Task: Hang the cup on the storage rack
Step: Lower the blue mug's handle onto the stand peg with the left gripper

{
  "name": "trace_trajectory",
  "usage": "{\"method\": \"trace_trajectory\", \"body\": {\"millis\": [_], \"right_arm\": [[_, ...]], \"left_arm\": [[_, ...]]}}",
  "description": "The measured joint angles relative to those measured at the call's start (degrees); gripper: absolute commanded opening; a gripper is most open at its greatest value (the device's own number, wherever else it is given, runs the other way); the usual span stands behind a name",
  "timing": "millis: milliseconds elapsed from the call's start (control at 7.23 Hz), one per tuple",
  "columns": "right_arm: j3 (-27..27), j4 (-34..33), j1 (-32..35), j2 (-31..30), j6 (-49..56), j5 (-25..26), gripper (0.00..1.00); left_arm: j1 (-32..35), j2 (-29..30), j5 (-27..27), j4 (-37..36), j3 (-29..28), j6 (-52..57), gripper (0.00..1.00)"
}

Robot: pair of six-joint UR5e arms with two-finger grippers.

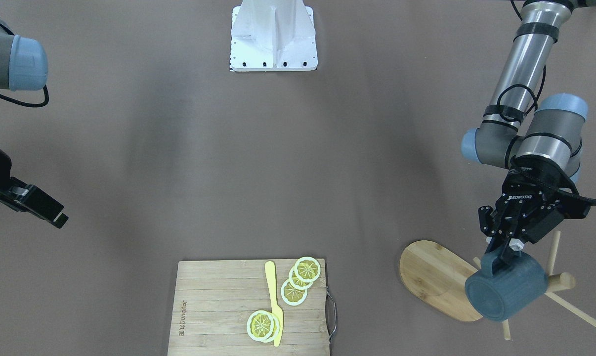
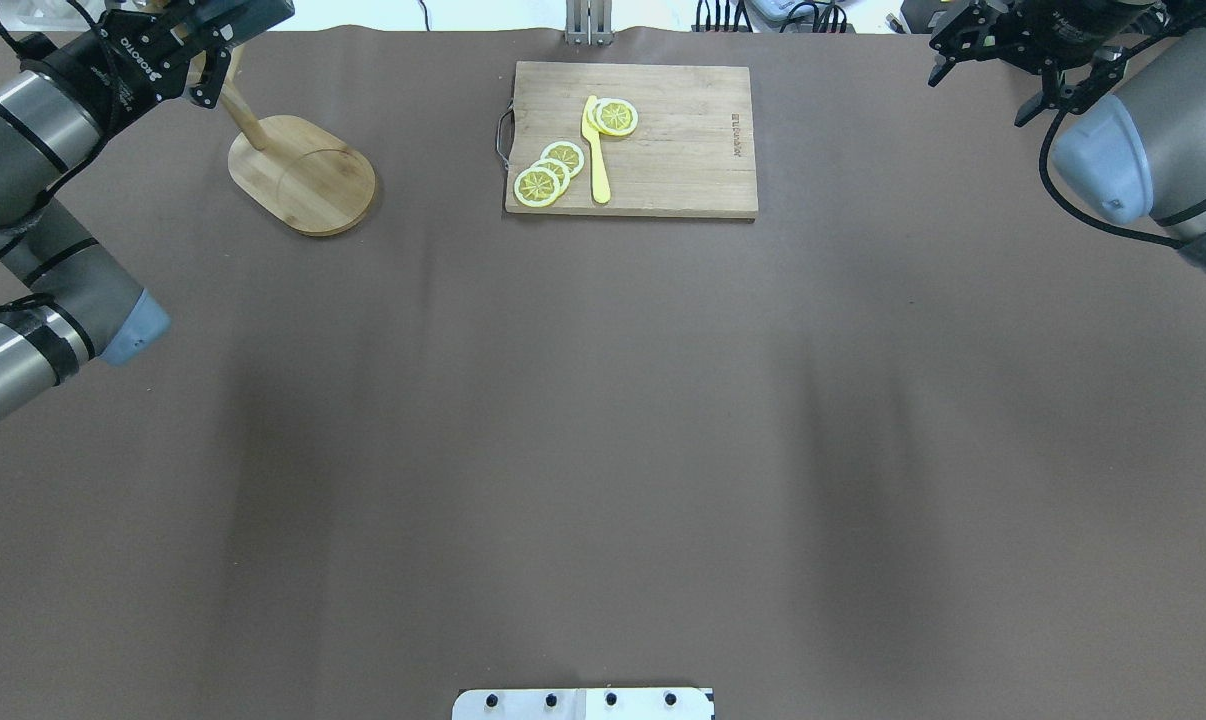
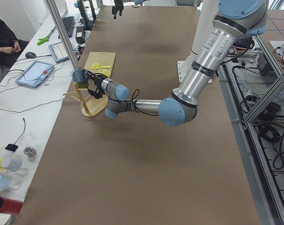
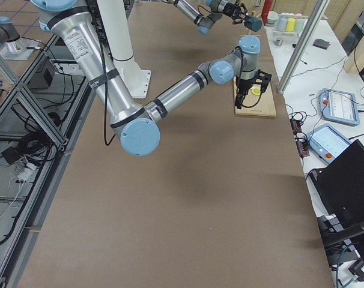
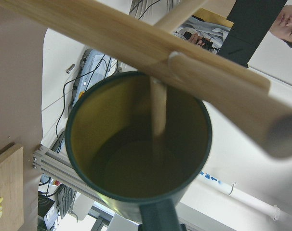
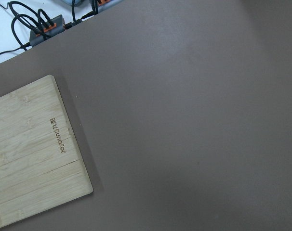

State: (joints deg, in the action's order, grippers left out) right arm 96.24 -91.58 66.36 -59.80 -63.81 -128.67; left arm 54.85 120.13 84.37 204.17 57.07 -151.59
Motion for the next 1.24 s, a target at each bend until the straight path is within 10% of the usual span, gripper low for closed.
{"method": "trace_trajectory", "body": {"millis": [277, 1106, 1244], "right_arm": [[0.0, 0.0, 0.0, 0.0, 0.0, 0.0, 1.00], [0.0, 0.0, 0.0, 0.0, 0.0, 0.1, 1.00], [0.0, 0.0, 0.0, 0.0, 0.0, 0.0, 1.00]], "left_arm": [[0.0, 0.0, 0.0, 0.0, 0.0, -0.3, 0.36], [0.7, -0.2, 0.1, -0.1, 0.0, -1.6, 0.63], [0.9, -0.2, 0.3, -0.1, 0.0, -2.1, 0.98]]}}
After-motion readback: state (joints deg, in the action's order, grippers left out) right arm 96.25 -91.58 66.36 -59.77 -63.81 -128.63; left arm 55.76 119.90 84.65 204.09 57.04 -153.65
